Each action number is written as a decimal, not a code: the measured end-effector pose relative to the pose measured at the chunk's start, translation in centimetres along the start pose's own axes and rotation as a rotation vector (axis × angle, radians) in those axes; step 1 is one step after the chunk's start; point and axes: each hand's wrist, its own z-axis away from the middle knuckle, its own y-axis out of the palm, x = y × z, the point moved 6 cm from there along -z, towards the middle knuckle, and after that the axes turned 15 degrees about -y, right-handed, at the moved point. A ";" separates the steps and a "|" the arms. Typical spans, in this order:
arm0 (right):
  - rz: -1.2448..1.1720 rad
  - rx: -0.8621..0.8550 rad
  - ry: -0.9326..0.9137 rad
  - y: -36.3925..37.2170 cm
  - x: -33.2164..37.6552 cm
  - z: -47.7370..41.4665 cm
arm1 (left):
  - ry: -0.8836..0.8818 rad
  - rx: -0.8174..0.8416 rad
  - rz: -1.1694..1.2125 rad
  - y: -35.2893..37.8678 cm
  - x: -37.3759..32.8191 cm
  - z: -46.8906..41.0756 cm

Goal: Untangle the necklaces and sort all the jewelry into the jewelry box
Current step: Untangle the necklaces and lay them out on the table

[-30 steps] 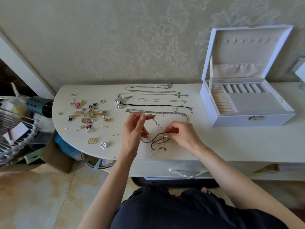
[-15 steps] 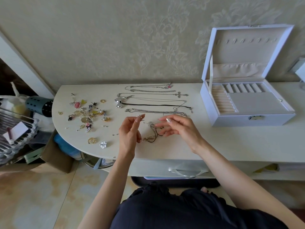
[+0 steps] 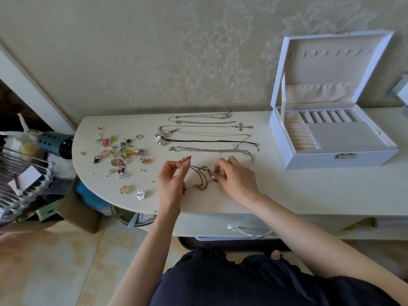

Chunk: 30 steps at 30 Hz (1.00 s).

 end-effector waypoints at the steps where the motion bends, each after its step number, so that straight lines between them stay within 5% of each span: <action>1: -0.013 -0.008 0.015 -0.1 -0.2 0.0 | 0.003 -0.009 -0.007 -0.1 0.1 -0.1; 8: -0.158 -0.108 0.196 -0.9 -2.3 1.1 | -0.010 -0.085 -0.093 -0.7 0.8 -0.8; 22: -1.001 -0.585 0.313 -3.3 -3.3 2.2 | -0.055 -0.173 -0.106 -1.1 0.9 -0.8; 30: -0.831 -0.783 0.347 -4.1 -4.5 3.2 | 0.026 -0.242 -0.224 -1.5 0.8 -0.7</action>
